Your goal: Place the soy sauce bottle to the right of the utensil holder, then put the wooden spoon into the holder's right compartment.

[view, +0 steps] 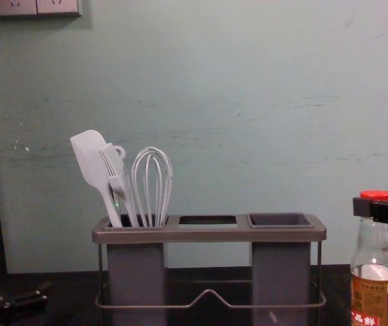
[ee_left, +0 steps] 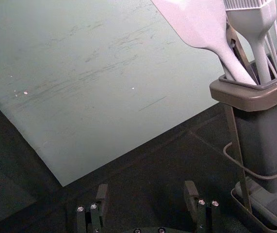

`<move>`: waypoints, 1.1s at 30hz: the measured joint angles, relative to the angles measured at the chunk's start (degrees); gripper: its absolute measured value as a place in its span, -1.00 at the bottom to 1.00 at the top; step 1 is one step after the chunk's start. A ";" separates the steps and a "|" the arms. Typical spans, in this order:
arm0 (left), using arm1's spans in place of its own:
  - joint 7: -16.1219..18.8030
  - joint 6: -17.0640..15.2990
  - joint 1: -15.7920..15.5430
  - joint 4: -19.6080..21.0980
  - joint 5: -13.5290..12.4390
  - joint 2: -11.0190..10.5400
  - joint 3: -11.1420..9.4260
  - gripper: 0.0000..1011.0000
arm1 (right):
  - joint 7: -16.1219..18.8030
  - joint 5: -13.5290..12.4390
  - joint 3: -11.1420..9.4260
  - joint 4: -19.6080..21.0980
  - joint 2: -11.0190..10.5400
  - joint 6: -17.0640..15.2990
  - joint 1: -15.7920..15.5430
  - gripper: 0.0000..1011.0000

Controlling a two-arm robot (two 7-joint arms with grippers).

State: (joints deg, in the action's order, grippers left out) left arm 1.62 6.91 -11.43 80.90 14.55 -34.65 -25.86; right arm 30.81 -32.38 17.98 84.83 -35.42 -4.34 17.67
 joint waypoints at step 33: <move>0.00 0.00 0.00 0.00 0.00 0.00 0.00 1.00 | 0.40 4.03 1.63 -5.55 3.49 4.90 2.58 -0.22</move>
State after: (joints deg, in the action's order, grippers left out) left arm 1.62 6.91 -11.43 80.90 14.55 -34.65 -25.86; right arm 31.22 -28.35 19.62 79.28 -31.94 0.56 20.25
